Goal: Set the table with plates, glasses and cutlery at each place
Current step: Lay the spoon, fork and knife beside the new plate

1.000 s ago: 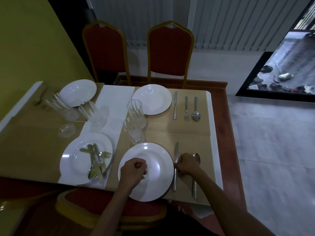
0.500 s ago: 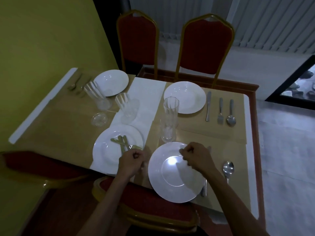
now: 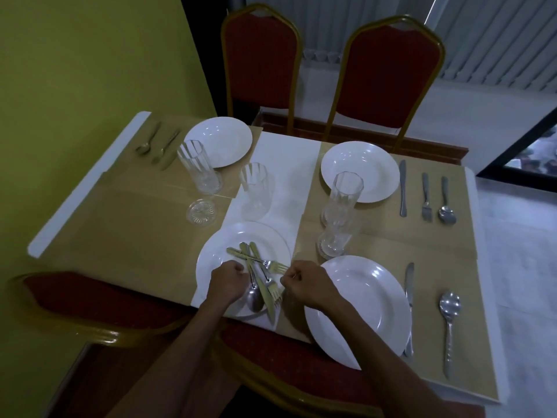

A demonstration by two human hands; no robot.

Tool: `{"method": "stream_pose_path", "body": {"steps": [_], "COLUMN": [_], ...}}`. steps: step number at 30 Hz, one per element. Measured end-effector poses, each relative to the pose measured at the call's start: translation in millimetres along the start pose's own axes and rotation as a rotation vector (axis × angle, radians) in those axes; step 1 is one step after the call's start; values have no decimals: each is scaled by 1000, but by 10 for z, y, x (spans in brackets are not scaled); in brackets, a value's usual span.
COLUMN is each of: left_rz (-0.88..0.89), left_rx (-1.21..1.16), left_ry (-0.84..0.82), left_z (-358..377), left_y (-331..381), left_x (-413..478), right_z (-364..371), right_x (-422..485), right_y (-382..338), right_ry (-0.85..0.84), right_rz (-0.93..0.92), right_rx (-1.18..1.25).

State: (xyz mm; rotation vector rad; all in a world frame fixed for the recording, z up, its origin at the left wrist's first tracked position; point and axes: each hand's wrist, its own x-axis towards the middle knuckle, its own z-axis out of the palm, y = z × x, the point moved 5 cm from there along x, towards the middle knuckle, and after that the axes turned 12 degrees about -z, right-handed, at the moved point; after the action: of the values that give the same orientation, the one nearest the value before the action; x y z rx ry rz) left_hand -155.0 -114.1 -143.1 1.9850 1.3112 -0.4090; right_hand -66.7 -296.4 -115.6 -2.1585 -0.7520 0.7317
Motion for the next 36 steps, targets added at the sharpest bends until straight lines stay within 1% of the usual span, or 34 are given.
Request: {"method": "stream_pose_path", "body": {"steps": [6, 11, 15, 19, 25, 28, 33, 36], "left_rz": [24, 78, 108, 86, 60, 81, 209, 316], "left_rx": [39, 98, 133, 129, 112, 166, 189, 226], "left_ry": [-24, -68, -90, -90, -45, -19, 161, 187], "left_z": [78, 128, 175, 129, 24, 9, -82, -64], "left_y": [39, -28, -79, -110, -127, -101, 28, 116], "left_x": [156, 143, 116, 154, 206, 191, 147, 111], "right_z": [259, 388, 462, 463, 497, 524, 565, 601], "right_x": [187, 262, 304, 373, 488, 512, 490, 477], "right_y": [11, -15, -46, -85, -141, -147, -127, -95], "right_ry": [-37, -73, -29, 58, 29, 42, 39, 24], "right_rz": [83, 99, 121, 113, 74, 60, 29, 9], "right_rx": [-49, -125, -122, -159, -310, -350, -400, -401]}}
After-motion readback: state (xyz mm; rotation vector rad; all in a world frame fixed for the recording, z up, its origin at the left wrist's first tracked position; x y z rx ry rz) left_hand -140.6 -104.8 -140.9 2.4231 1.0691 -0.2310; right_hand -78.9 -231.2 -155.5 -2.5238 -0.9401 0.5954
